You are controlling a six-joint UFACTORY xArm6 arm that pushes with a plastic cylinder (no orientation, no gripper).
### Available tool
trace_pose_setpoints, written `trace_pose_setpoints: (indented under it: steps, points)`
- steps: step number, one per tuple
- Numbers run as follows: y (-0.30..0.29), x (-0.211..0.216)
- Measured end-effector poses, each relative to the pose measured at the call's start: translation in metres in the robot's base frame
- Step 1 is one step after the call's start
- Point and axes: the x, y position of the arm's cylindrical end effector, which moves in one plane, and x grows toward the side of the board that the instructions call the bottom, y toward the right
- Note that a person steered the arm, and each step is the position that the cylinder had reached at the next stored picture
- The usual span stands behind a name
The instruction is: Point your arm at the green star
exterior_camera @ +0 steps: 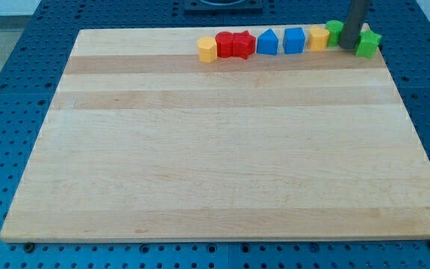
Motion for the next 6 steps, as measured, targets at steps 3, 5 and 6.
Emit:
trace_pose_setpoints:
  steps: [3, 5, 6]
  points:
    - [-0.032, 0.152]
    - [0.013, 0.112]
    - [0.023, 0.067]
